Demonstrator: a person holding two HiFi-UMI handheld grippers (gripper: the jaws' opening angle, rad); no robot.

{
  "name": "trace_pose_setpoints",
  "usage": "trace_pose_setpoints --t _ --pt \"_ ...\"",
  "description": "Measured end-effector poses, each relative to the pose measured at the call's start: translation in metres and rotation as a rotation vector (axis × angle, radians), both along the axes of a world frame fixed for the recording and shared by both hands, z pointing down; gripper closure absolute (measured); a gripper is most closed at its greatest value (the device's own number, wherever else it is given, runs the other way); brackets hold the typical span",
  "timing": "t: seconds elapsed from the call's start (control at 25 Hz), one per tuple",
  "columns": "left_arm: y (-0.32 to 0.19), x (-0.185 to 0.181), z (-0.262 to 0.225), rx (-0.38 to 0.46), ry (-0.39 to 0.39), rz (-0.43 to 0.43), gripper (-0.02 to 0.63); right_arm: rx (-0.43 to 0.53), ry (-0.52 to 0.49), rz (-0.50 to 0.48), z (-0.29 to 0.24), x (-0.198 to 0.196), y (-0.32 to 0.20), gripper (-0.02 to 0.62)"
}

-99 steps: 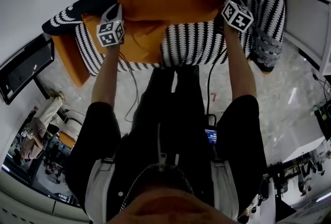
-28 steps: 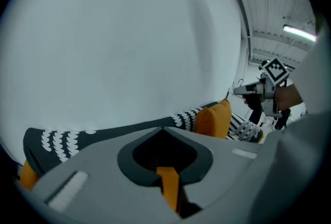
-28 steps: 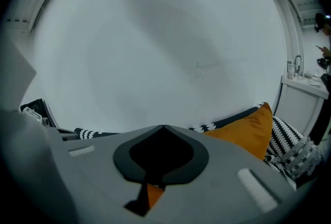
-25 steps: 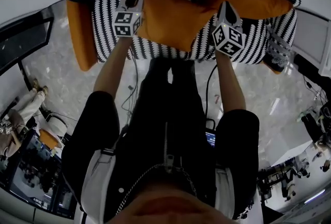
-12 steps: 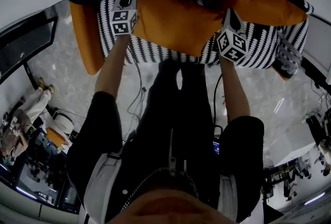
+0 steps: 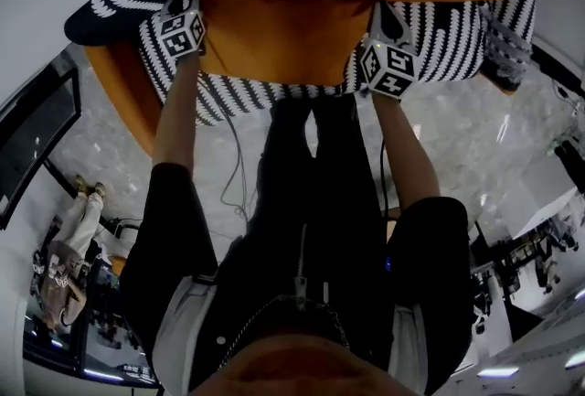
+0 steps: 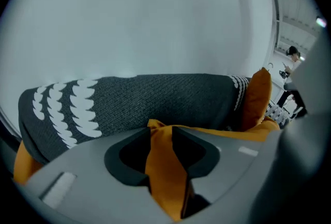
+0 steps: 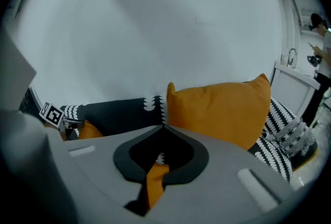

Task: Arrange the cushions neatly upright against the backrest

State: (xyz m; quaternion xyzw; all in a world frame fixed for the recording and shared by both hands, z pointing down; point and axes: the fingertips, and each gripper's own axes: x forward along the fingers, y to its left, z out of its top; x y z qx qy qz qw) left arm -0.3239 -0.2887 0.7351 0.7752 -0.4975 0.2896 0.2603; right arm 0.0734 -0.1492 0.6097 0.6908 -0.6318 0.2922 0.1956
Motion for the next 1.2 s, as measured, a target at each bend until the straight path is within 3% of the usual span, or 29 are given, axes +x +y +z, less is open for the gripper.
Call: trace_pose_setpoints --t 0.08,0.32,0.56,0.68,0.8,1.2 --pt "-0.003 -0.003 0.015 -0.039 0.019 -0.008 0.477 -0.036 0.000 0.021 0.017 0.005 0.005 0.592" --pt "0.002 0.006 0.024 -0.080 0.077 0.028 0.573 -0.176 0.018 0.185 0.059 0.035 0.025 0.592" --pt "0.017 0.007 0.001 -0.001 0.099 0.063 0.580 -0.271 0.038 0.247 0.085 0.058 0.029 0.568" --pt "0.033 0.008 -0.013 0.034 0.127 0.073 0.581 -0.298 0.004 0.253 0.094 0.064 0.035 0.462" --pt "0.049 0.002 -0.024 0.052 0.135 0.078 0.581 -0.315 0.000 0.265 0.103 0.066 0.042 0.443" --pt "0.086 -0.010 -0.047 0.053 0.128 0.117 0.581 -0.397 -0.044 0.352 0.114 0.056 0.090 0.473"
